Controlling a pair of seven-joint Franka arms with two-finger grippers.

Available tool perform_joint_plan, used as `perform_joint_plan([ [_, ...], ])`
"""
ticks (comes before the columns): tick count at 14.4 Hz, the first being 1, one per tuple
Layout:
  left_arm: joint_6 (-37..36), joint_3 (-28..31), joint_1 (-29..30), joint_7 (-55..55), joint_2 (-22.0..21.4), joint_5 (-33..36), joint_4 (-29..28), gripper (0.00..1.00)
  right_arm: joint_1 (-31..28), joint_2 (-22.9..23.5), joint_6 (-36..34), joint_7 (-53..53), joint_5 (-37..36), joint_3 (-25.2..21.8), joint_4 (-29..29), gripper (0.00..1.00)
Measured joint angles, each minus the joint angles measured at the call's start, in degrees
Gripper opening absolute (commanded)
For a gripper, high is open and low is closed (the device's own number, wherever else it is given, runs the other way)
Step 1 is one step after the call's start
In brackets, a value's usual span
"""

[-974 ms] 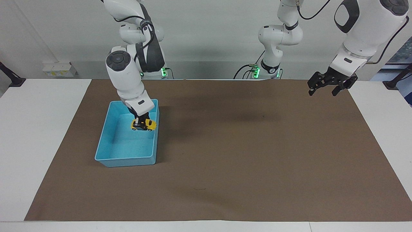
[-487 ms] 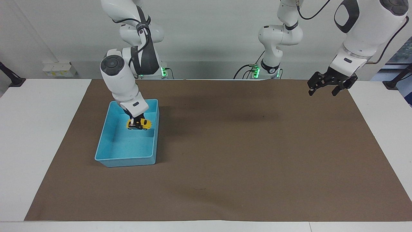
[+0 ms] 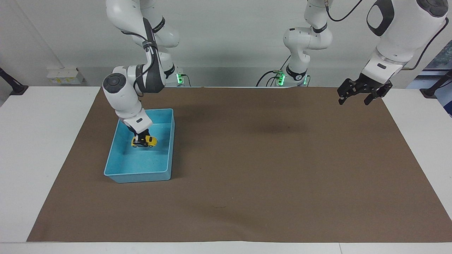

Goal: Wind up and store yellow beetle car
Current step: 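Lower the car into the blue tray and open the right gripper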

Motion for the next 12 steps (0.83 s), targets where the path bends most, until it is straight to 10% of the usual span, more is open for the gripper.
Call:
perform_joint_plan([
  [4,0.0,0.0,0.0,0.0,0.0,0.0,0.0,1.0,0.34,0.77,4.78,0.0,0.0,0.02,-3.64,0.0],
  [5,0.0,0.0,0.0,0.0,0.0,0.0,0.0,1.0,0.44,1.14,5.41,0.0,-0.01,0.03,-4.12,0.1],
  [7,0.0,0.0,0.0,0.0,0.0,0.0,0.0,1.0,0.52,1.63,5.82,0.0,-0.01,0.08,-4.35,0.9],
  [12,0.0,0.0,0.0,0.0,0.0,0.0,0.0,1.0,0.52,1.64,5.41,0.28,0.02,0.09,-3.34,1.0],
])
